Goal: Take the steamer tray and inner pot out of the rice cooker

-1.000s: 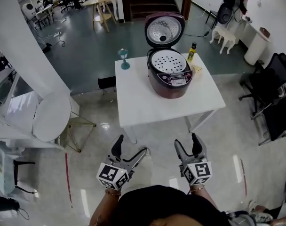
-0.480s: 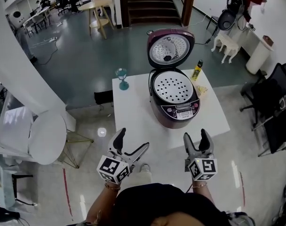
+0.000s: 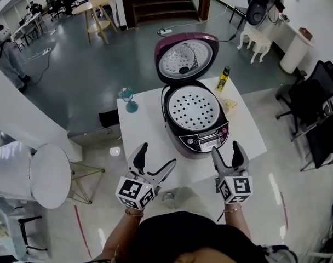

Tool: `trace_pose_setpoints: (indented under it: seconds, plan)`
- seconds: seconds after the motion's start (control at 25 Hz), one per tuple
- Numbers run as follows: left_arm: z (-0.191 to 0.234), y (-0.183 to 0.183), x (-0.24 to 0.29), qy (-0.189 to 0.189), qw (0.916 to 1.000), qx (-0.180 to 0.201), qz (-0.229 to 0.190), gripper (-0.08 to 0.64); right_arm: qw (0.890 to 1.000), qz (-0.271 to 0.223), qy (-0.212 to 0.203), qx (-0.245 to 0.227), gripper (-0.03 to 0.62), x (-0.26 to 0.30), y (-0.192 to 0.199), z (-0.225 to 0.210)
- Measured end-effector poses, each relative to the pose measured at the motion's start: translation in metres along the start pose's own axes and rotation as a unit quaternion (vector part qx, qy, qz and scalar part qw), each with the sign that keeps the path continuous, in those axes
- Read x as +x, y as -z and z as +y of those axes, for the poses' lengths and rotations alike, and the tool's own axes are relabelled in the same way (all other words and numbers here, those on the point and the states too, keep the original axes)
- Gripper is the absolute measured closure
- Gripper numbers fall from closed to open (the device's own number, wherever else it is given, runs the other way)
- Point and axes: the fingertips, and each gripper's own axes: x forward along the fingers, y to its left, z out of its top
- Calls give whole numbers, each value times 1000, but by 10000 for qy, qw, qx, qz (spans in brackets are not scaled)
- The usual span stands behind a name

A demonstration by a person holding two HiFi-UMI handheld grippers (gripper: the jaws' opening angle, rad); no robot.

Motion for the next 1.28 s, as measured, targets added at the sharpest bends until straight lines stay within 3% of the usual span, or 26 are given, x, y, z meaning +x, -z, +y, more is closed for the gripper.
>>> trace_pose_setpoints:
  seconds: [0.32,0.6,0.8,1.04,1.28]
  plan:
    - [33,-21,56,-577,9972,419,205,95,9981,426,-213,-403,261,58,-13,-32]
    - [50,-16,121,-394,9950,478,785,95,9908,866,-853,-591,261,120,-18,-52]
    - [71,-13,160,-434,9904,683,1123,95,9737,1602,-1310,-958,259,166,-7,-61]
    - [87,3,196,-292,9703,1167,2101,95,9437,2549,-1591,-1385,261,208,11,-66]
    - [105,28,215,-246,9305,1599,3287,95,8992,3587,-1489,-2016,261,231,35,-74]
